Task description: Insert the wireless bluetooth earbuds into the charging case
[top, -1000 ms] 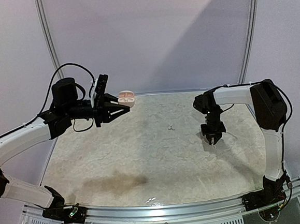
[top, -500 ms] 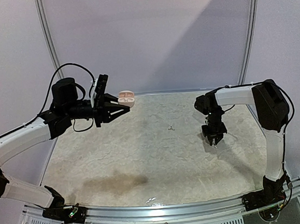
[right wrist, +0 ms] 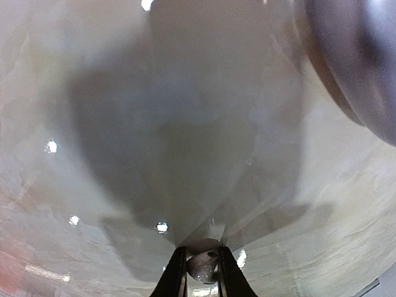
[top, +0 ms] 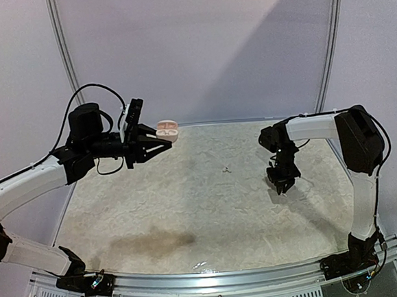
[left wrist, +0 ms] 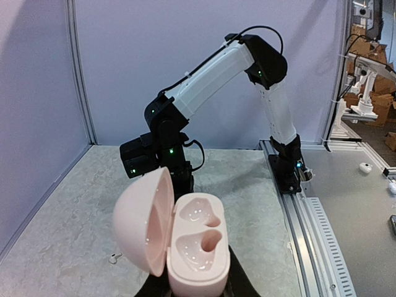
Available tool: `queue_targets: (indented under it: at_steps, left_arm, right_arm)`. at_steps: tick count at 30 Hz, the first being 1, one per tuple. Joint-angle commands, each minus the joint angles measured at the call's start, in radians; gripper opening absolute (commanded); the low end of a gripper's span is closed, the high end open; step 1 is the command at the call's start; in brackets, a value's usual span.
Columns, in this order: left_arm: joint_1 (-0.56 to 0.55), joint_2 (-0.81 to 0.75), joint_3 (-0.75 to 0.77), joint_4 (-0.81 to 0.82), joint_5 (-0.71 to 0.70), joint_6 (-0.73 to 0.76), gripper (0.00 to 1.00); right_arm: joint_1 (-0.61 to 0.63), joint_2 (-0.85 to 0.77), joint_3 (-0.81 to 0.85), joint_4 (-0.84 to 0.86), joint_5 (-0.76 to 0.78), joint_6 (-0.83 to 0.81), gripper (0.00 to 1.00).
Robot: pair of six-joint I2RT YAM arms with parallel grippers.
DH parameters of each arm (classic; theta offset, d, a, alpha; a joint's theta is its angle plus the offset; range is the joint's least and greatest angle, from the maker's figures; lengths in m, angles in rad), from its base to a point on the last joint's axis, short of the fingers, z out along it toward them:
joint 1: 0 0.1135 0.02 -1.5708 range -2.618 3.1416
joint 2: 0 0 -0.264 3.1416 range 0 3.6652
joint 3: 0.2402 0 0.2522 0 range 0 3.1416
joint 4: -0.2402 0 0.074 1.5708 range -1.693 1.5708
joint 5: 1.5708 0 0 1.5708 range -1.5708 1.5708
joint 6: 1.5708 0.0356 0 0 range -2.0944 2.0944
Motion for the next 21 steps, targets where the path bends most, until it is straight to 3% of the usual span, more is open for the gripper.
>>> queue_targets:
  at_steps: [1,11,16,21]
  left_arm:
    - [0.006,-0.012,-0.019,0.013,-0.001,-0.001,0.00]
    - [0.006,-0.013,-0.021,0.013,-0.002,0.000,0.00]
    - [0.006,-0.012,-0.026,0.031,-0.008,-0.004,0.00]
    - [0.006,-0.004,-0.053,0.177,-0.034,-0.086,0.00]
  right_arm:
    - [-0.002,0.005,-0.018,0.012,-0.043,-0.009,0.14]
    - [-0.001,-0.043,-0.013,0.010,-0.058,-0.018,0.06]
    - [0.002,-0.147,0.015,0.058,-0.143,-0.041,0.02]
    - [0.064,-0.326,0.138,0.157,-0.267,-0.079,0.00]
